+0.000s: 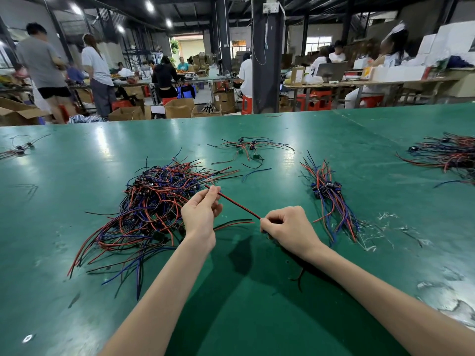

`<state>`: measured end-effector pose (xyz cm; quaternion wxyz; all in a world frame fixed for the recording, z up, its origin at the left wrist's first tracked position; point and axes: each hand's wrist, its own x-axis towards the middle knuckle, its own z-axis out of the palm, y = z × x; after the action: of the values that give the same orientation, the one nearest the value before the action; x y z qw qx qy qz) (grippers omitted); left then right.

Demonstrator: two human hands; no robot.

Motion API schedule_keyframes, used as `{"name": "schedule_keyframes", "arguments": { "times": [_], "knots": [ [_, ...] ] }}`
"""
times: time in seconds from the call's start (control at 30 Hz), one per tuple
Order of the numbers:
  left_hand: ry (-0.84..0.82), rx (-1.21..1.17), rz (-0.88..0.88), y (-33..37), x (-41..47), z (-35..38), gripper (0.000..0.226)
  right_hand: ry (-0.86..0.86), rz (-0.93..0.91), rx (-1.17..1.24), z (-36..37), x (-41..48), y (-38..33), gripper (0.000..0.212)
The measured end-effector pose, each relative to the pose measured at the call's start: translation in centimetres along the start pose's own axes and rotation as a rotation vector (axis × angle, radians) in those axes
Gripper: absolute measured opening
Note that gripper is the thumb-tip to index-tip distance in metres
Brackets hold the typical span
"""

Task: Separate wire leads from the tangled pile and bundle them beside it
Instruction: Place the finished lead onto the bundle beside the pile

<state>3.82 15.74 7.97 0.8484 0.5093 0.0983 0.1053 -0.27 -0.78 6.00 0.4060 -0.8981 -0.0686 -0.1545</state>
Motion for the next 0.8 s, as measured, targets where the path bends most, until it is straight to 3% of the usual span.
{"name": "schedule_keyframes", "arguments": {
  "times": [0.17,0.47,0.8],
  "knots": [
    [-0.026,-0.076,-0.064,0.22,0.02,-0.05,0.014,0.002,-0.004,0.01,-0.04,-0.01,-0.03,0.028],
    [0.006,-0.242,-0.375,0.58,0.33,-0.49,0.013,0.008,-0.007,-0.016,0.0,0.1,0.36,0.028],
    [-0.021,-0.241,-0.346,0.68,0.38,-0.36,0.012,0.004,0.003,-0.011,0.03,0.31,0.8,0.027]
  ]
}}
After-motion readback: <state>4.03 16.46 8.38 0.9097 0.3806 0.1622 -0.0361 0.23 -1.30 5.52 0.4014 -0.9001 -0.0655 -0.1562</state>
